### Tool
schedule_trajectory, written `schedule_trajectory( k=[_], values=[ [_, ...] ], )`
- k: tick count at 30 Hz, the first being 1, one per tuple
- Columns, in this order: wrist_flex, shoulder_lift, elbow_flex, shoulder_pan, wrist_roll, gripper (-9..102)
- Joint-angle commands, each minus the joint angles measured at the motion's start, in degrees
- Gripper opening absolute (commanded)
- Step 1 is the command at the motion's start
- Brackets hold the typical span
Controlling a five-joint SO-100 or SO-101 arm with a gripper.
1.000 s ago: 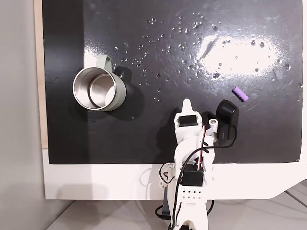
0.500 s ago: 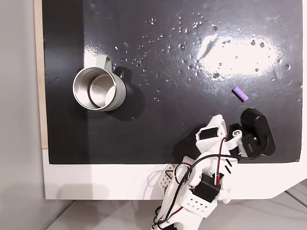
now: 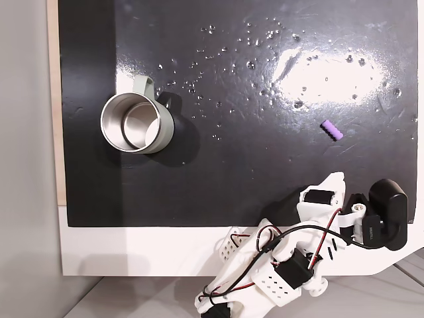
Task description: Grasp a pengrip and put it in the cup.
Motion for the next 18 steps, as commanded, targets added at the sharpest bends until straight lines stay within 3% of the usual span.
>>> schedule_trajectory(
  k=[1,18],
  values=[
    [-5.19,0.26,-5.01,0.53,3.96,6],
    [-4.92,-37.79,-32.61,-2.99,21.18,16]
  ],
)
